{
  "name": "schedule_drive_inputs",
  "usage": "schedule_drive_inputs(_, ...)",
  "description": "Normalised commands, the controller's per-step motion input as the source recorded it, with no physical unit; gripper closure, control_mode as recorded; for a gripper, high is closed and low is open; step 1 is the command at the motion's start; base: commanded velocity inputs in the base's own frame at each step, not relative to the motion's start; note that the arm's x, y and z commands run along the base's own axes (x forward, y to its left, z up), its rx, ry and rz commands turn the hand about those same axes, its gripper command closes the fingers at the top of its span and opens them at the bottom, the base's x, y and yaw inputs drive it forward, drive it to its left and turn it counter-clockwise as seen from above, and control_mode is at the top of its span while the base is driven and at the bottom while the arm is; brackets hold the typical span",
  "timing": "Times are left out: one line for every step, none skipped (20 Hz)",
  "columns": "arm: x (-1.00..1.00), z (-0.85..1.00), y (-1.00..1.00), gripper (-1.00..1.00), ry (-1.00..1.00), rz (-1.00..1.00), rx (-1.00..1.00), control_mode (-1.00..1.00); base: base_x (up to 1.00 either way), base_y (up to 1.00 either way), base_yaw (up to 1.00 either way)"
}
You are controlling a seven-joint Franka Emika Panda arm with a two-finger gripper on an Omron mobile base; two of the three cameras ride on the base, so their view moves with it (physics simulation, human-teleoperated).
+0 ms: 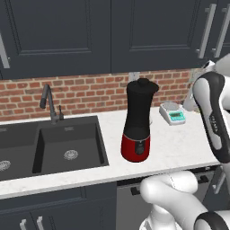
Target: Close the lid blender by securely placing the lid on top.
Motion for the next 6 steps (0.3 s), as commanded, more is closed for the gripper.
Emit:
schedule_drive_inputs(0.00, -0.29, -0.67, -1.00, 0.00, 0.00, 0.02, -1.00, 0.00, 0.00, 0.00)
schedule_drive_inputs(0.00, -0.33, -0.65, -1.00, 0.00, 0.00, 0.01, -1.00, 0.00, 0.00, 0.00)
schedule_drive_inputs(0.00, -0.33, -0.61, -1.00, 0.00, 0.00, 0.00, -1.00, 0.00, 0.00, 0.00)
schedule_drive_inputs(0.00, -0.34, -0.60, -1.00, 0.00, 0.00, 0.00, -1.00, 0.00, 0.00, 0.00)
schedule_drive_inputs(0.00, -0.34, -0.55, -1.00, 0.00, 0.00, 0.00, -1.00, 0.00, 0.00, 0.00)
schedule_drive_inputs(0.00, -0.35, -0.49, -1.00, 0.00, 0.00, 0.00, -1.00, 0.00, 0.00, 0.00)
